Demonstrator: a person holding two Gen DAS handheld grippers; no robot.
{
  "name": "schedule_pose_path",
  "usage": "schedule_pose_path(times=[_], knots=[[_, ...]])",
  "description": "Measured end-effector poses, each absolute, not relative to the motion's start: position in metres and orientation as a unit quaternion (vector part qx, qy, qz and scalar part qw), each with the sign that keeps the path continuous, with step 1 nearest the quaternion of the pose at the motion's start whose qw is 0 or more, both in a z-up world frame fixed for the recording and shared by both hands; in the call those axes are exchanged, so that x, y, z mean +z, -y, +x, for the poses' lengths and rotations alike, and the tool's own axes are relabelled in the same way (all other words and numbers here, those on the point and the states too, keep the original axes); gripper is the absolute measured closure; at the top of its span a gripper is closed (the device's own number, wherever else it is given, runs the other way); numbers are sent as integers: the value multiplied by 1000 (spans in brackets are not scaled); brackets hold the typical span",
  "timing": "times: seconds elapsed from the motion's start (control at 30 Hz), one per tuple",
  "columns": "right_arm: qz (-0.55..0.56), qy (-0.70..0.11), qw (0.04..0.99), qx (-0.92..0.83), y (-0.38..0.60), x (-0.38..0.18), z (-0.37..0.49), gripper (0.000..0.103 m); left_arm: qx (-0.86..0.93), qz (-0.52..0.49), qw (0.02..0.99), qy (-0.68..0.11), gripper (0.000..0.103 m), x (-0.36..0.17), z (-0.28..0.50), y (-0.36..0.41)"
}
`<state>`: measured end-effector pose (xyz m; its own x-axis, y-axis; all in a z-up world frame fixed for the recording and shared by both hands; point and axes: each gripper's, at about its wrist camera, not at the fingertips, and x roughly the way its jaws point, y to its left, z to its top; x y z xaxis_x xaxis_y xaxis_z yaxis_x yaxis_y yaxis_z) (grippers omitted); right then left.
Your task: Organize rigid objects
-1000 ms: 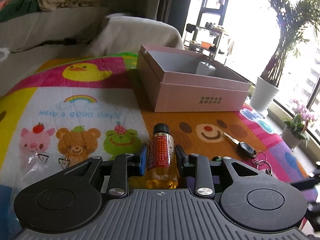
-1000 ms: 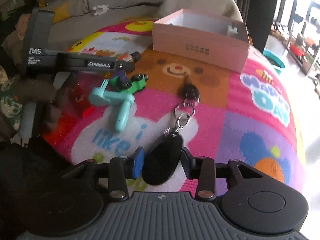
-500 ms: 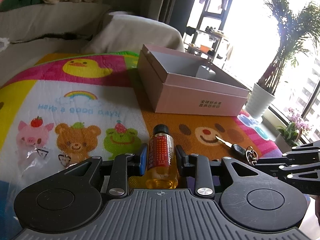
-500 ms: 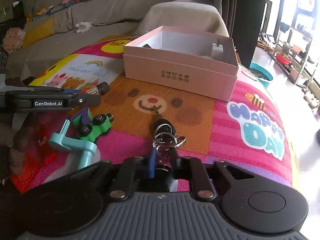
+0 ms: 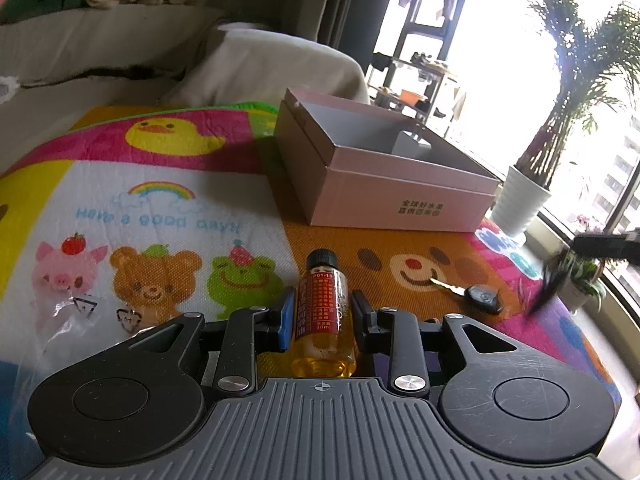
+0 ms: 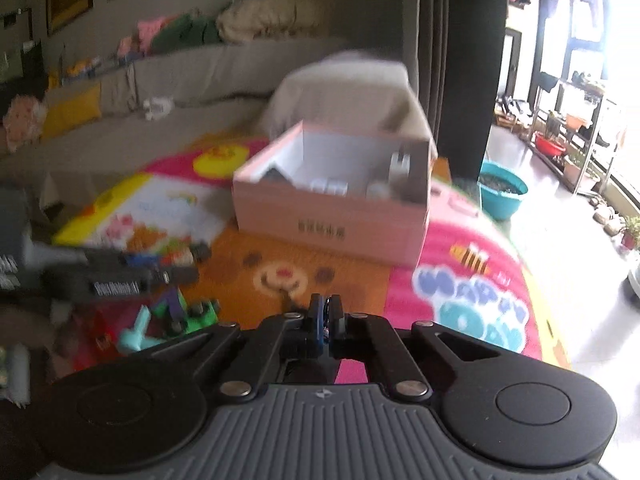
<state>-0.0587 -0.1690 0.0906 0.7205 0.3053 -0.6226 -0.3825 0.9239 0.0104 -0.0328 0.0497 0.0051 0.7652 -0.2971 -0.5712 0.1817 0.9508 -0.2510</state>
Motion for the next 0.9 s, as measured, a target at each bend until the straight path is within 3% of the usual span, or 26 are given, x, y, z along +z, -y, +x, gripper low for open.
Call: schedule_pose_path(times=[0.5, 0.73, 0.9], knots=[[-29, -237, 954, 183, 190, 162, -65, 101, -137, -57, 934, -326, 71, 14, -27, -42], [-18, -191, 963, 190, 201, 187, -74, 101, -163, -35, 946, -279, 71, 62, -17, -33], [-1, -179, 964, 196, 207, 190, -70, 101, -171, -35, 955, -238, 71, 104, 39, -13]])
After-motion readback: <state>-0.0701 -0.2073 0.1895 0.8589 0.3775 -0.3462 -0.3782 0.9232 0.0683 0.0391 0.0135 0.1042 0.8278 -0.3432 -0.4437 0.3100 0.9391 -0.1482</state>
